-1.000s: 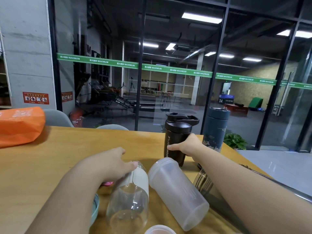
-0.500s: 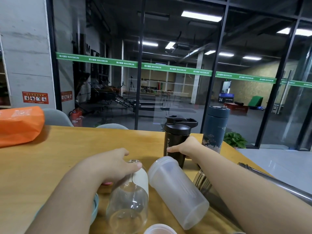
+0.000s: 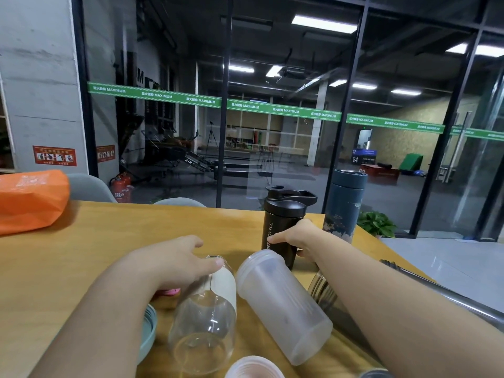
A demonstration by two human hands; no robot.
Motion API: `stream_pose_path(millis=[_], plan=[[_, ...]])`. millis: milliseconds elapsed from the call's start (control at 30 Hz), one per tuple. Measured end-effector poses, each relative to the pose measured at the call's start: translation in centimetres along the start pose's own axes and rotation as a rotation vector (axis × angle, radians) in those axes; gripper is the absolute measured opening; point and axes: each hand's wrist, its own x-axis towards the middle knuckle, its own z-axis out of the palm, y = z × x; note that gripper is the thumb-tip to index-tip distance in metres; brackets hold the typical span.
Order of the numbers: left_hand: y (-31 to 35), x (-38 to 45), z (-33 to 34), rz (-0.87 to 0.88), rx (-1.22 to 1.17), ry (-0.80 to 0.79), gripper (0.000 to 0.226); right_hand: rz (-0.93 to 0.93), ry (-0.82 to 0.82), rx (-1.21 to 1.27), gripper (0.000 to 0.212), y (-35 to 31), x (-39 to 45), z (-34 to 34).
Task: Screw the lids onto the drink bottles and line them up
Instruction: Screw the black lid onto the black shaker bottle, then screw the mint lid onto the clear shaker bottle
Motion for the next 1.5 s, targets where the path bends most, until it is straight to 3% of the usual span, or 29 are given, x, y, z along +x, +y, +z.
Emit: stream_pose_path(millis=[267,500,633,800,967,1167,1333,1500], plan=[[-0.3,-0.2,-0.8,0.003,-0.038,0.028,0.071,-0.065,-0.032,0.028,0.061,-0.9,-2.6,-0.7],[0.0,-1.4,0.3,0.048,-0.074,0.143,0.071,-0.099,-0.095,0.032,0.061,-1.1,-5.7,-1.2],[-2.2,-2.9,1.2,0.086,-0.133,0.195,0.085,-0.17,-0.107,-0.098,0.064,-1.3,-7.5,-1.4],[-4.6,-5.1,1.7,0.199,-0.192,0.242,0.112,-0.4,-0.088,-0.339,0.086,-1.0,-10.0,-1.1],[-5.8,-5.6,2.3,0.277,-0.193,0.226,0.139,-0.594,-0.07,-0.58,0.078,0.2,-12.3,-0.6],[-7.1,-5.9,1.9,0.206,-0.08,0.173,0.139,-0.539,-0.07,-0.889,0.076,1.5,-12.9,0.0],[-7.6,-5.5,2.3,0.153,-0.056,0.175,0.117,-0.44,-0.091,-0.971,0.089,1.3,-13.2,0.4],[-8.0,-5.4,2.5,0.123,-0.066,0.158,0.109,-0.461,0.0,-1.071,0.096,1.6,-13.7,1.0]])
